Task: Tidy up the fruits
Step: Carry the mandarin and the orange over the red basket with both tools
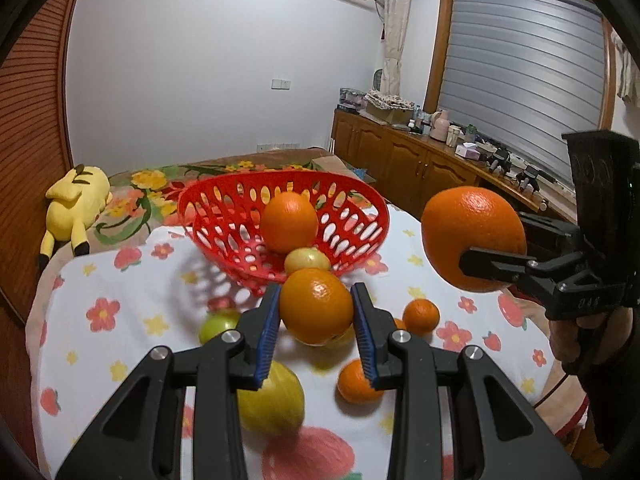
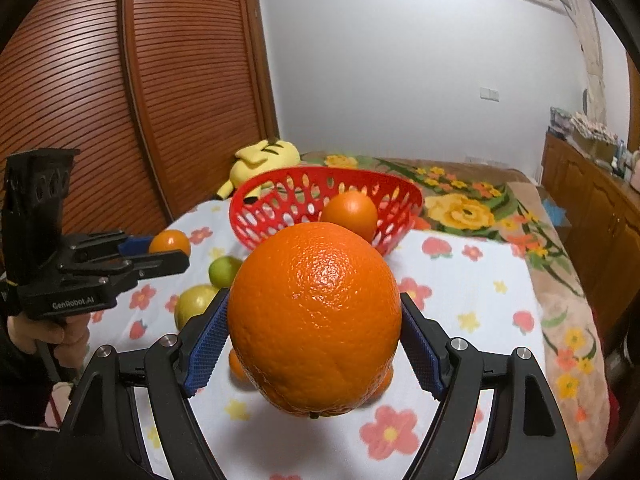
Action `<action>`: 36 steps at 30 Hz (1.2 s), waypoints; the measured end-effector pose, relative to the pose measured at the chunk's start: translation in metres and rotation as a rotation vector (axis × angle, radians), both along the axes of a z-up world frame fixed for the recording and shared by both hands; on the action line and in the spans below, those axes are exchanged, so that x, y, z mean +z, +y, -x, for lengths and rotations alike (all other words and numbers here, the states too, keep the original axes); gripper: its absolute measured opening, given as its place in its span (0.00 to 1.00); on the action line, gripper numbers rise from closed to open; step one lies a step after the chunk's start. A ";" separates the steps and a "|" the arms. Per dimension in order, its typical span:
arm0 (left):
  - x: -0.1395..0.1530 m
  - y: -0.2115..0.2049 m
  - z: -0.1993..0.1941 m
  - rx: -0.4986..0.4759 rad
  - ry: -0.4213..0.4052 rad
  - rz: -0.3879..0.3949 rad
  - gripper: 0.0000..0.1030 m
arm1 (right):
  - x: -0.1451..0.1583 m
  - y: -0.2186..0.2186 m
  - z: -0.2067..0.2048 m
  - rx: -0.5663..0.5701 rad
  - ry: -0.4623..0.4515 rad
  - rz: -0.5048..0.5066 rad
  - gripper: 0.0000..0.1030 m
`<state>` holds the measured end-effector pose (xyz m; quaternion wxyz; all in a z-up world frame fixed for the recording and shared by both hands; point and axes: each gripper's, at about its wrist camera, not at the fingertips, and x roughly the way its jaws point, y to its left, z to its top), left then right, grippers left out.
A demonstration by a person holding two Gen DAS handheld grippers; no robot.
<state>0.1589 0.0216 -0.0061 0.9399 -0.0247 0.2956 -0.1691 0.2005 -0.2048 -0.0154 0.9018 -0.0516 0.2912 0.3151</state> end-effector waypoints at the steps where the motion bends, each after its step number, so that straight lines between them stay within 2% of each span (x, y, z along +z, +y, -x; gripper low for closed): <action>1: 0.000 0.000 -0.003 0.000 -0.001 -0.003 0.32 | 0.002 0.002 -0.004 0.002 -0.005 0.007 0.79; 14: -0.002 0.008 -0.061 0.021 0.029 -0.020 0.32 | 0.008 0.042 -0.065 0.060 -0.016 0.084 0.79; 21: -0.005 0.011 -0.084 0.031 0.044 -0.023 0.32 | -0.003 0.055 -0.093 0.086 0.008 0.094 0.79; 36: -0.021 0.014 -0.109 0.033 0.073 -0.002 0.32 | -0.034 0.079 -0.132 0.115 0.046 0.216 0.79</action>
